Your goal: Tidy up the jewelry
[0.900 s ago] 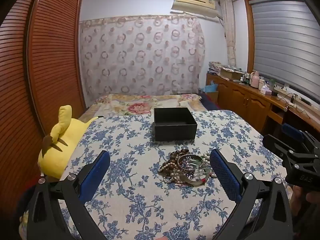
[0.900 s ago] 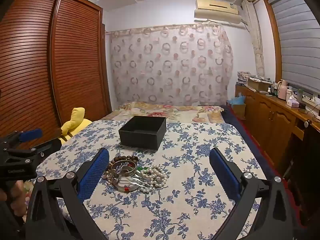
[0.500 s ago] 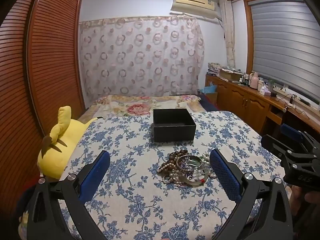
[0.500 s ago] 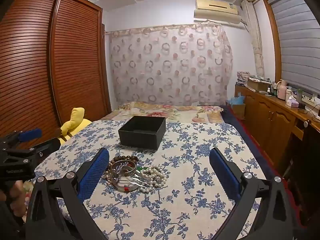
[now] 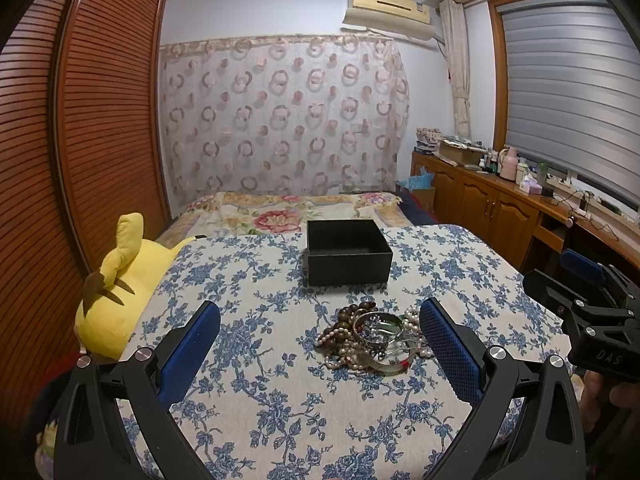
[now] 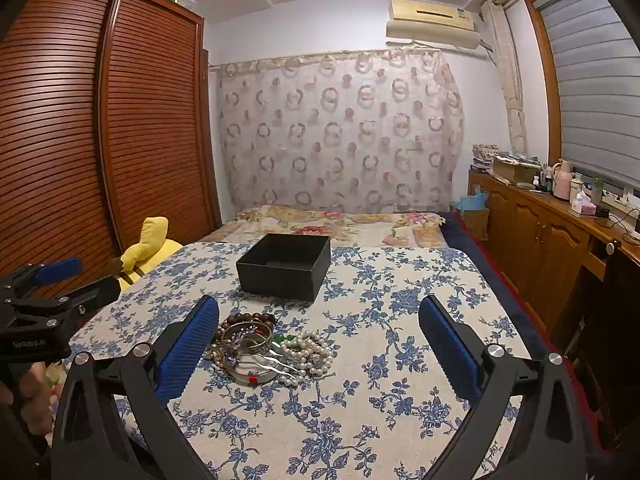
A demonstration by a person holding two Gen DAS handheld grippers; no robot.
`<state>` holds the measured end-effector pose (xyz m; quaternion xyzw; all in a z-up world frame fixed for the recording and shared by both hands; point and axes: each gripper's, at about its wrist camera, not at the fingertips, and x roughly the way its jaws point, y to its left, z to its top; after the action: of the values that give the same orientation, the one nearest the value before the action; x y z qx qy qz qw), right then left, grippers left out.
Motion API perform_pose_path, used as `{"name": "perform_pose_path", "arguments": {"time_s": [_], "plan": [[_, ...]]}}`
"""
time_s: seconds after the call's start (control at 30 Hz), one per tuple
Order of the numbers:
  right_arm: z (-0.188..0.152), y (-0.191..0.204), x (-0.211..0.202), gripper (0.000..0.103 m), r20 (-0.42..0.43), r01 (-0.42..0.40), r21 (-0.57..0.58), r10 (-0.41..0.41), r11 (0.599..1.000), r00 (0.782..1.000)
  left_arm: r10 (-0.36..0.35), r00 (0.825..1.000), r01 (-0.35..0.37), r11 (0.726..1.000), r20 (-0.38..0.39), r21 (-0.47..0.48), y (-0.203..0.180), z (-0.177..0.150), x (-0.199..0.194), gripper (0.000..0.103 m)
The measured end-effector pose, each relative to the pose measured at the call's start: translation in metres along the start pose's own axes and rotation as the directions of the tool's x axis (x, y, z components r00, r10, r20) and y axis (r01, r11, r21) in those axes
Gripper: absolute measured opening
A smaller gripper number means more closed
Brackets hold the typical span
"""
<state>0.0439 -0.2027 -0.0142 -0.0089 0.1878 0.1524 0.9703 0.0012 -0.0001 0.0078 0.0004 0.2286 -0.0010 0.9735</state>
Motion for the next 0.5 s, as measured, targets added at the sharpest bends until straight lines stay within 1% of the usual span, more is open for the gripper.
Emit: {"name": "perform_pose_path", "arguments": {"time_s": [0.17,0.2,0.23,0.5], "plan": [[0.0,0.0,-0.004,0.101,0.001,-0.003,-0.001,0.003,1.0,1.0,0.001,1.0,-0.001,1.0,0.0,-0.003,-0.001,0.005,0.004,0.097],[0.0,0.001,-0.004,0.101,0.001,-0.004,-0.001,0.004,1.0,1.0,-0.003,1.0,0.003,1.0,0.008,-0.005,0.003,0.003,-0.009,0.097],[0.0,0.001,-0.004,0.101,0.001,-0.005,-0.001,0.005,1.0,1.0,-0.003,1.0,0.003,1.0,0.008,0.0,0.002,-0.002,-0.006,0.097],[0.001,0.001,-0.003,0.101,0.002,-0.004,-0.001,0.004,1.0,1.0,-0.002,1.0,0.002,1.0,0.004,-0.001,0.002,0.0,-0.009,0.097]]}}
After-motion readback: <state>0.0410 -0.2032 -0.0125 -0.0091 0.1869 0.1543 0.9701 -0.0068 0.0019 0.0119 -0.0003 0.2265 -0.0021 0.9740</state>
